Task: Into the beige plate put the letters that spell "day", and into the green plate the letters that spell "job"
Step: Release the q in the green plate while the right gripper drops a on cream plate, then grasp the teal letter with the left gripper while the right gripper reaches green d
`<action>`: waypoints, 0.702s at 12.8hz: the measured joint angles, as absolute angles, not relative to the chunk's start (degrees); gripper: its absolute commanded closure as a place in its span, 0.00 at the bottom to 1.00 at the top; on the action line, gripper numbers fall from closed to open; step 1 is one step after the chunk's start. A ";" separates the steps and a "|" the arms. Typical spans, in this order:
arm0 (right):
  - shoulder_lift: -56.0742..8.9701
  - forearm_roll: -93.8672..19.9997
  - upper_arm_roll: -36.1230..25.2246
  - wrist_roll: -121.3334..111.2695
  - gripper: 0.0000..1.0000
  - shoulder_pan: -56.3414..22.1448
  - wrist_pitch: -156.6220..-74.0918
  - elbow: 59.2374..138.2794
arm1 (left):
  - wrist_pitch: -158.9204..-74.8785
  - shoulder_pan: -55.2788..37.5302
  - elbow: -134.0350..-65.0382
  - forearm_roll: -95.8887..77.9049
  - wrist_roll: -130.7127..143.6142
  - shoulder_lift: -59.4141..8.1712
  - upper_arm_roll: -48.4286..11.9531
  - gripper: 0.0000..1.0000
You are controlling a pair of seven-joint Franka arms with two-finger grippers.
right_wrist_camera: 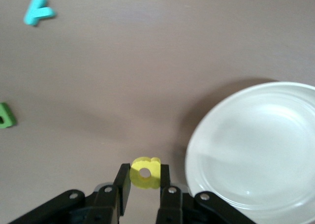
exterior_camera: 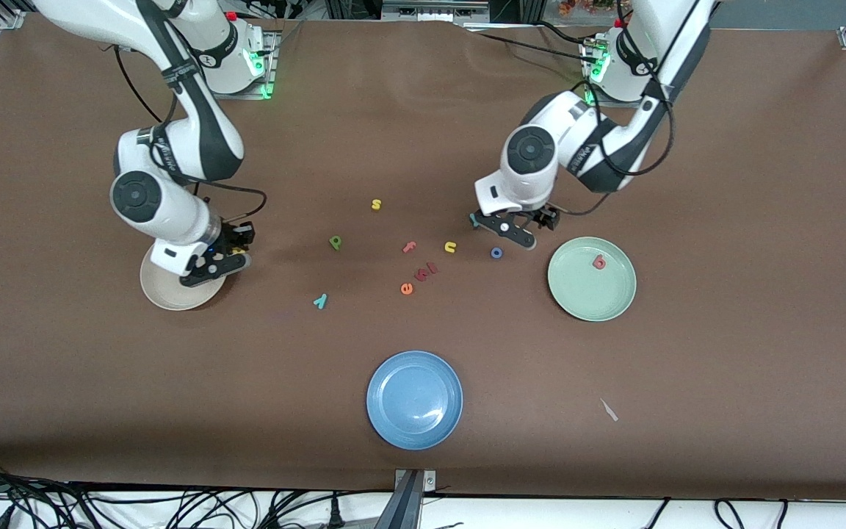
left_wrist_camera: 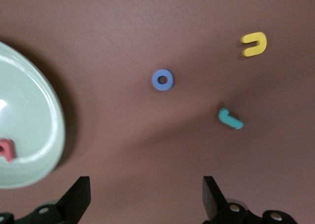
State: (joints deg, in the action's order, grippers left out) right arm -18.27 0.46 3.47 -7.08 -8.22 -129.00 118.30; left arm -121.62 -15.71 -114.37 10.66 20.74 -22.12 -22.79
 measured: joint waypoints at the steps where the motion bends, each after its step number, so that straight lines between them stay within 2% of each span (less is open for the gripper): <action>1: -18.44 0.40 2.22 -7.08 0.90 -8.12 -128.98 118.30 | -122.29 -17.00 -114.41 10.64 26.49 -22.81 -22.81 0.00; 4: -20.23 0.34 0.78 -7.09 0.88 -5.38 -129.00 117.56 | -127.36 -20.41 -114.49 10.62 44.13 -26.03 -22.85 0.00; 6: -22.92 0.34 0.67 -7.16 0.80 -3.06 -129.01 115.60 | -130.77 -21.48 -114.49 10.62 53.40 -27.91 -22.85 0.00; 7: -24.26 0.34 0.68 -7.17 0.68 -2.49 -129.01 114.51 | -132.14 -21.78 -114.49 10.62 57.50 -28.68 -22.84 0.00; 8: -25.41 0.32 0.67 -7.17 0.40 -2.16 -129.01 113.59 | -133.55 -21.89 -114.49 10.62 61.40 -29.45 -22.84 0.00; 9: -26.34 0.29 0.67 -7.16 0.00 -1.98 -129.01 112.85 | -135.46 -21.88 -114.50 10.62 65.11 -30.34 -22.79 0.00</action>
